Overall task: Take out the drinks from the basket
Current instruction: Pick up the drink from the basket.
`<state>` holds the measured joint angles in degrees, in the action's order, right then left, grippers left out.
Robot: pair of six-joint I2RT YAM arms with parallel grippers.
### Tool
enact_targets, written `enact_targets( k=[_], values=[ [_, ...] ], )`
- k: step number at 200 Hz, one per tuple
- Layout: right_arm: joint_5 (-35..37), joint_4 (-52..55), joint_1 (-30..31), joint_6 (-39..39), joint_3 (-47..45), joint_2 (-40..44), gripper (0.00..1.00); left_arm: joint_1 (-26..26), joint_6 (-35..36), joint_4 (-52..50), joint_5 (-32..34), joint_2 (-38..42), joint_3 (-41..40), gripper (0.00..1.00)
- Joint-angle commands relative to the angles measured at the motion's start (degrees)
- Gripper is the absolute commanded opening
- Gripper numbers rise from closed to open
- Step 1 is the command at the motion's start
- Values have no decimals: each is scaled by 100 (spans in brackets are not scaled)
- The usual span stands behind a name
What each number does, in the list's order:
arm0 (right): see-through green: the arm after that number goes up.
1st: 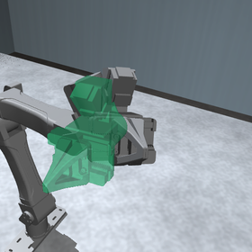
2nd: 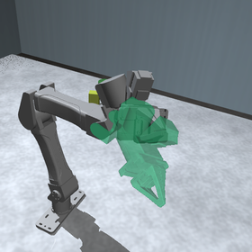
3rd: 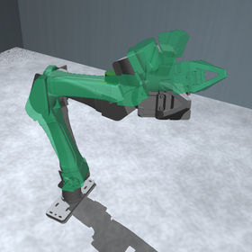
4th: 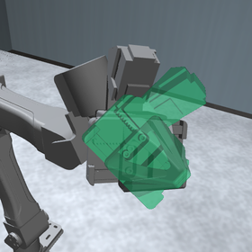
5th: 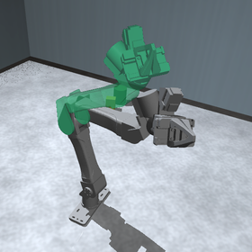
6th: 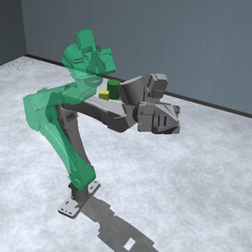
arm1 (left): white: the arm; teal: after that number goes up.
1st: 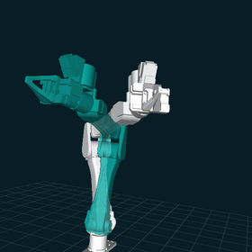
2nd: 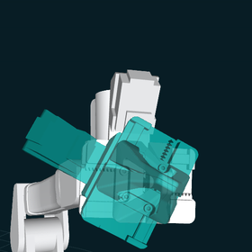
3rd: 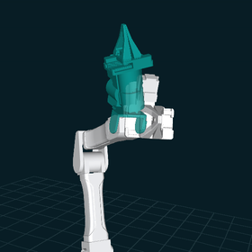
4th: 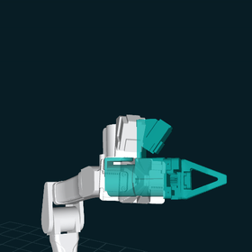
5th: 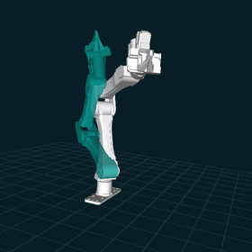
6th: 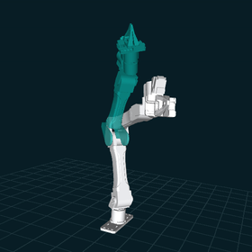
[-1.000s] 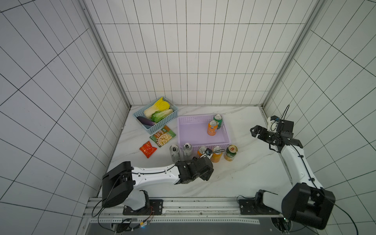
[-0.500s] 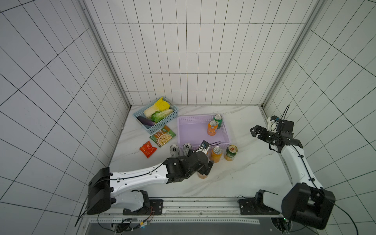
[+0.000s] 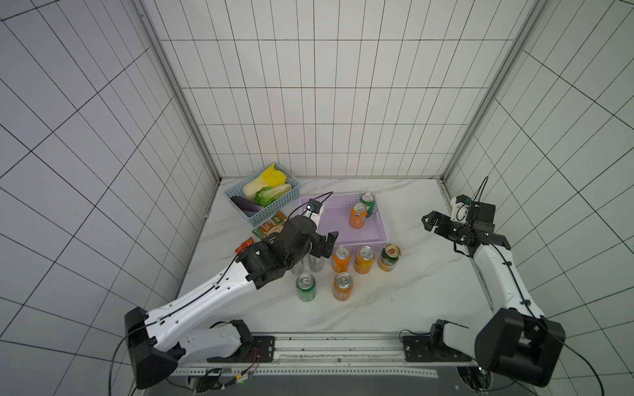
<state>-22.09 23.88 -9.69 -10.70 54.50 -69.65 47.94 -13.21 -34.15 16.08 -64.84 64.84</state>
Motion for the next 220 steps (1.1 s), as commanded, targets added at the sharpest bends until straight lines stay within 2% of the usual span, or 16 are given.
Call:
enact_targets(
  k=[1,48,94,124,164,220],
  values=[
    [-108,32,-46,55,-142,-9,100,-554,346,-468,-384,202,255,98],
    [-269,-187,-37,-7,-239,98,99,-1773,734,-568,-606,526,227,98],
    [-412,-348,53,-121,-283,194,99,-2838,870,-284,-928,818,-338,98],
    [-194,-177,429,-169,-151,208,99,-3351,762,93,-1166,983,-833,98],
    [676,225,1509,-203,409,-251,99,-3449,792,-37,-843,859,-849,98],
    [1525,379,2920,-110,1582,-1615,99,-3445,785,-13,-800,708,-907,98]
  ],
)
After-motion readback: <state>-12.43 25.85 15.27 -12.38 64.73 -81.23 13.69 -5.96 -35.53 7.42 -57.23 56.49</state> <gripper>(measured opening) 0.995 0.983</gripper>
